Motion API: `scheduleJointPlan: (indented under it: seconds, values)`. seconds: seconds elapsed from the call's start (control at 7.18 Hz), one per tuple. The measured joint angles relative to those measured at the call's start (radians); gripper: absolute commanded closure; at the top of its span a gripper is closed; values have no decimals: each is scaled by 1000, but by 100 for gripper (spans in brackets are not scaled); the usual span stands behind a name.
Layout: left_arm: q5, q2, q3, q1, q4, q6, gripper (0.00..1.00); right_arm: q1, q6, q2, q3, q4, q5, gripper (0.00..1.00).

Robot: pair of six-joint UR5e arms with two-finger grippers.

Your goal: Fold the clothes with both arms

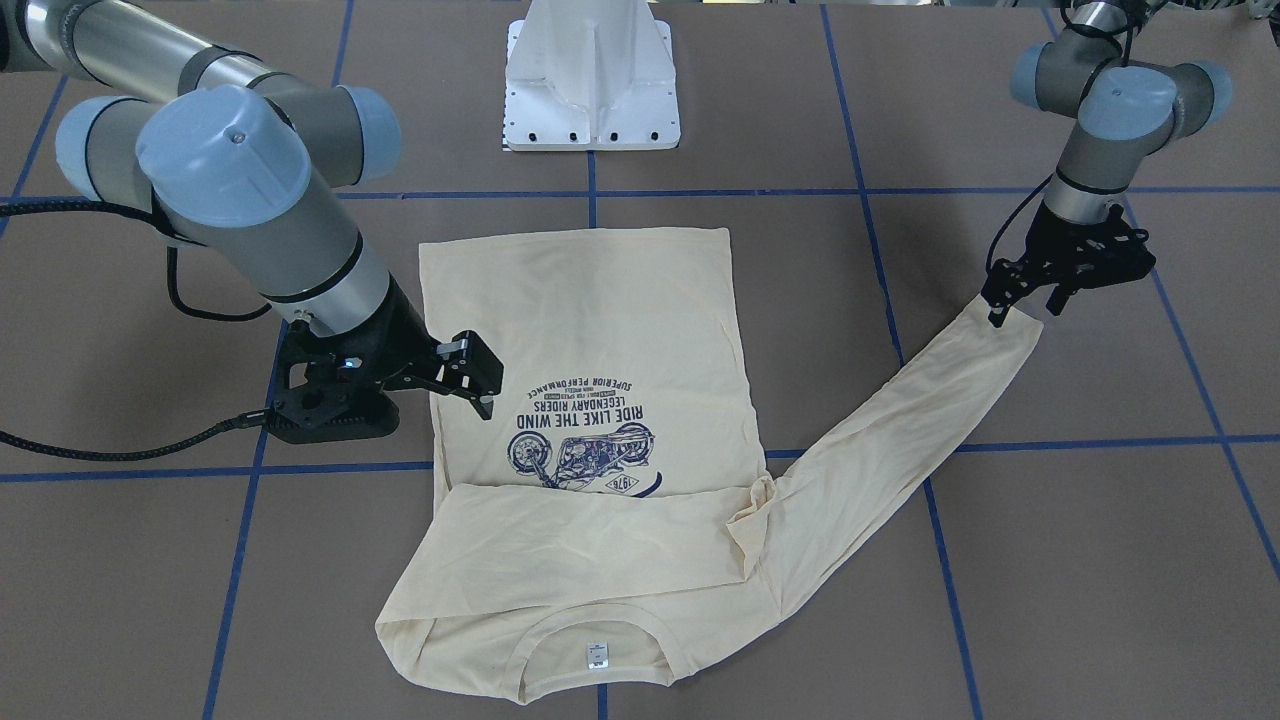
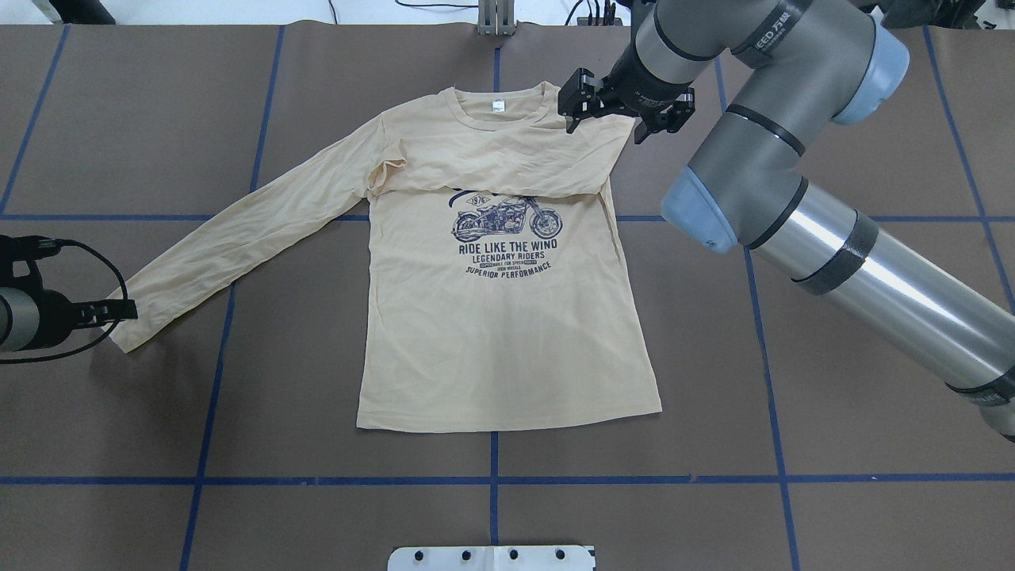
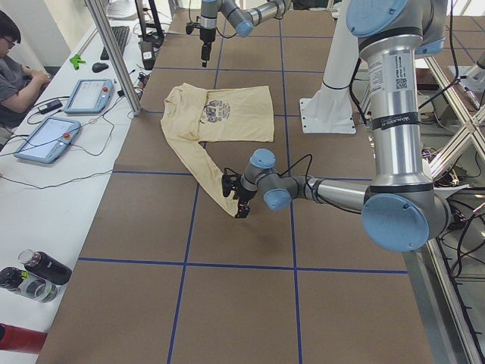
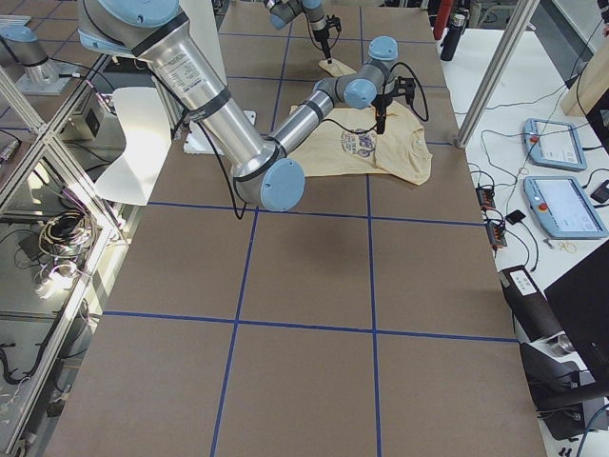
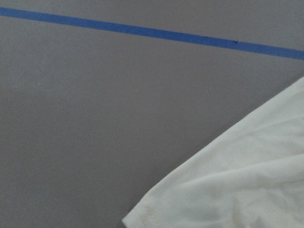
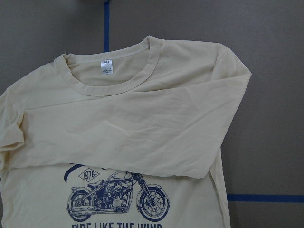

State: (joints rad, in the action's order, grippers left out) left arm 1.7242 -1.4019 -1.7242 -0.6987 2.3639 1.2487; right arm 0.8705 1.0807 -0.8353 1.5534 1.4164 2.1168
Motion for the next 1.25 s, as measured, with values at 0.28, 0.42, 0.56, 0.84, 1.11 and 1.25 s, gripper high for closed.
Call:
scheduleJointPlan:
  seconds: [0.28,0.42,0.56,0.84,1.11,1.25]
  values:
    - [0,-1,2,7,0,0,18,1,0,-3,2,1,0,0]
    - [0,-2,2,11,-1,0,25,1,-1,-3,2,1,0,0]
    - [0,-2,2,13,-1,0,36,2,-1,-3,2,1,0,0]
    - [1,-3,1,14,-2,0,59,2,-1,-2,2,1,0,0]
    - [2,-3,-3,14,-2,0,91,3,-1,-2,2,1,0,0]
    - [3,-3,-6,14,-4,0,100,4,-1,-2,2,1,0,0]
